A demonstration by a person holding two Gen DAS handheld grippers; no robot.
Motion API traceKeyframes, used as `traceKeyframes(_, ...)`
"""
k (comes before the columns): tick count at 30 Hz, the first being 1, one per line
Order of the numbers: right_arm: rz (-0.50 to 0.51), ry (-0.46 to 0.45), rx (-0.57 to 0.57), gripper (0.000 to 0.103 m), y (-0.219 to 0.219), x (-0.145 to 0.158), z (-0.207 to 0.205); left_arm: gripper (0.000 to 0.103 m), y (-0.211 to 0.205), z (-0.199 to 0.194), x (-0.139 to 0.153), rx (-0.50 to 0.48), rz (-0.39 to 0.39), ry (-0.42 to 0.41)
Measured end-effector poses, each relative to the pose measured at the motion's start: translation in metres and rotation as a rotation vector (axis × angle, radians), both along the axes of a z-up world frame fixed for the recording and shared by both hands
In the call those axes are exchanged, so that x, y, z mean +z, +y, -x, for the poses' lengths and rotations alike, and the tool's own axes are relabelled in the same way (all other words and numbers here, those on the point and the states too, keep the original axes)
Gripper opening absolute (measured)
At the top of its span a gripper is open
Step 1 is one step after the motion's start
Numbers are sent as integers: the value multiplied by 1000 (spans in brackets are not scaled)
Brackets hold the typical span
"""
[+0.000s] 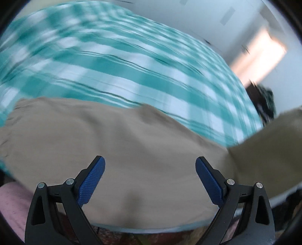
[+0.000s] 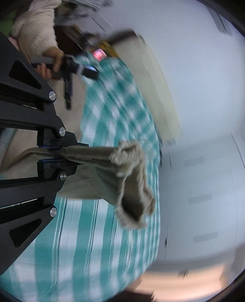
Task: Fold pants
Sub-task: 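Grasp the trouser hem corner with the right gripper and lift it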
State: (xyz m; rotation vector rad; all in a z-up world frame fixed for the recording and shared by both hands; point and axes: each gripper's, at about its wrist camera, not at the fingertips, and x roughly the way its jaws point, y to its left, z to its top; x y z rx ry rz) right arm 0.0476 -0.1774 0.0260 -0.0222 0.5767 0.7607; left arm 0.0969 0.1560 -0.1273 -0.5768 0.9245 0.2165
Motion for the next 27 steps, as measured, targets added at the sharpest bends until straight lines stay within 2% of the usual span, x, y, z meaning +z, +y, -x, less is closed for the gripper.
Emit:
traceKeyframes(2,-10,48,95,13,46,-17,2,97,27,15,-2,74,9,-5)
traceKeyframes(3,-31,88,145,21,64,-29,6,97,41,23,-4,116,13,-4)
traceKeyframes(4,-79,161,232,36,83,-44,8,97,53,31,-6,155,17,-2)
traceKeyframes(5,-114,210,285,44,90,-55,10,97,62,36,-8,182,19,-1)
traceKeyframes(6,-137,235,303,45,91,-62,12,97,69,43,-9,209,21,-1)
traceKeyframes(8,-158,247,281,45,81,-71,12,97,78,55,-12,242,24,-6)
traceKeyframes(10,-139,233,177,45,50,-81,2,97,82,60,-16,250,25,-1)
traceKeyframes(11,-97,217,108,45,34,-88,-4,97,80,60,-19,243,27,3)
traceKeyframes(13,12,180,-3,40,13,-105,-14,97,66,51,-26,201,33,12)
traceKeyframes(14,63,195,-35,37,2,-120,-21,97,52,40,-30,156,38,21)
traceKeyframes(16,89,287,-14,29,-3,-148,-30,97,25,27,-31,75,40,29)
traceKeyframes(19,149,416,68,26,14,-203,-27,97,-28,-4,-34,-77,7,36)
traceKeyframes(20,201,446,95,26,29,-225,-18,97,-51,-17,-37,-140,-15,45)
traceKeyframes(21,226,432,97,26,32,-236,-13,97,-69,-27,-40,-186,-33,55)
traceKeyframes(24,263,352,132,26,51,-241,7,97,-113,-49,-51,-317,-76,73)
traceKeyframes(26,270,337,158,26,52,-236,10,96,-129,-54,-59,-353,-131,100)
traceKeyframes(27,273,329,164,26,50,-235,9,94,-134,-55,-68,-358,-177,146)
